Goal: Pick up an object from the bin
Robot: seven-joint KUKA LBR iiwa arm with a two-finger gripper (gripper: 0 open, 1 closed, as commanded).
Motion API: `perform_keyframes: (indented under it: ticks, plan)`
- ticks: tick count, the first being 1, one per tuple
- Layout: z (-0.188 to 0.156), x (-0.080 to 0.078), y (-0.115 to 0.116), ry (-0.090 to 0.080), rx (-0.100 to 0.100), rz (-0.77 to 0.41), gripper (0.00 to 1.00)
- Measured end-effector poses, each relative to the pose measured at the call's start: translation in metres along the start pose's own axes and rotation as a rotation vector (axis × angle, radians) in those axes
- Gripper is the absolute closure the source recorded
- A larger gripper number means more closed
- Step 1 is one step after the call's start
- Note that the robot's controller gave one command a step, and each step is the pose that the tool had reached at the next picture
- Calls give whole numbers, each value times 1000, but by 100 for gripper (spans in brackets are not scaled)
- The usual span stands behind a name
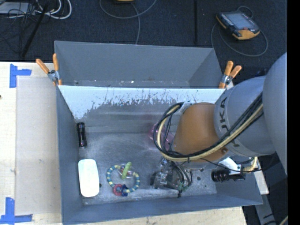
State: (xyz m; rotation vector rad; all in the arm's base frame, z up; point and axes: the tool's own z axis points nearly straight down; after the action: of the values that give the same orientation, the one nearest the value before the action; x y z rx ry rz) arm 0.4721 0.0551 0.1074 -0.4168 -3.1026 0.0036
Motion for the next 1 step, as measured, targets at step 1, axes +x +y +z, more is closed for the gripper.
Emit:
perform_keyframes:
  ticks: [1]
  plan:
    - [-68,-4,-9,-13,-4,14,100]
